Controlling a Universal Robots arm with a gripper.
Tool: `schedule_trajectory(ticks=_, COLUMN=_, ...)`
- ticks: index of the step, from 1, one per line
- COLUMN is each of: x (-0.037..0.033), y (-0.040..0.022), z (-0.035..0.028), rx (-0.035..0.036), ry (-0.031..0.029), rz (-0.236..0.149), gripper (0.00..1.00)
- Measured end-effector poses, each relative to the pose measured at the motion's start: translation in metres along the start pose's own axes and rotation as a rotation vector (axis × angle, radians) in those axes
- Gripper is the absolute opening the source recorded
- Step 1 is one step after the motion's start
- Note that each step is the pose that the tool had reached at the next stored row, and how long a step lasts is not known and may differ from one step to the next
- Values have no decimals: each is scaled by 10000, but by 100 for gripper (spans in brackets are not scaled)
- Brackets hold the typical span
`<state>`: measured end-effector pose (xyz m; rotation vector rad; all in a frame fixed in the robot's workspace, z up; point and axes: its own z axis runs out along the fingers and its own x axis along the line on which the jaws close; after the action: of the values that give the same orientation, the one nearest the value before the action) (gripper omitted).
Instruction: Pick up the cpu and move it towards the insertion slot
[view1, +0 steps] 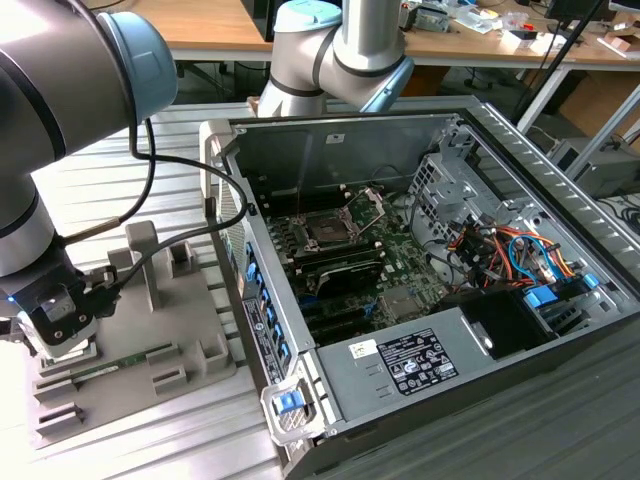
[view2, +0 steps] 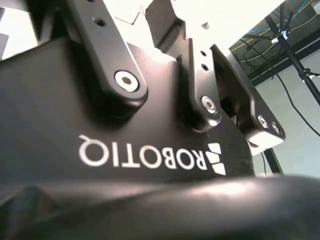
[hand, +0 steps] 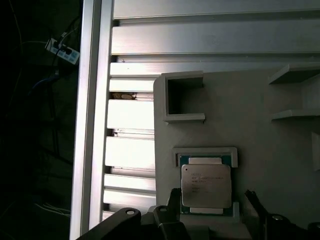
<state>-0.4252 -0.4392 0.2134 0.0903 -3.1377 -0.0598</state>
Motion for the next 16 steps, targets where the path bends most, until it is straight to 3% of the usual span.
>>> schedule_trajectory(ticks=1, x=0, y=0, z=0, rx=0, ry=0, rz=0, gripper=60)
schedule_trajectory(ticks=5, x=0, y=0, z=1, rx=0, ry=0, rz=0, gripper=61)
schedule_trajectory(ticks=6, x=0, y=0, z=0, rx=0, ry=0, rz=0, gripper=67)
schedule_trajectory(ticks=16, x=0, y=0, z=25, rx=0, ry=1, rz=-2, gripper=67)
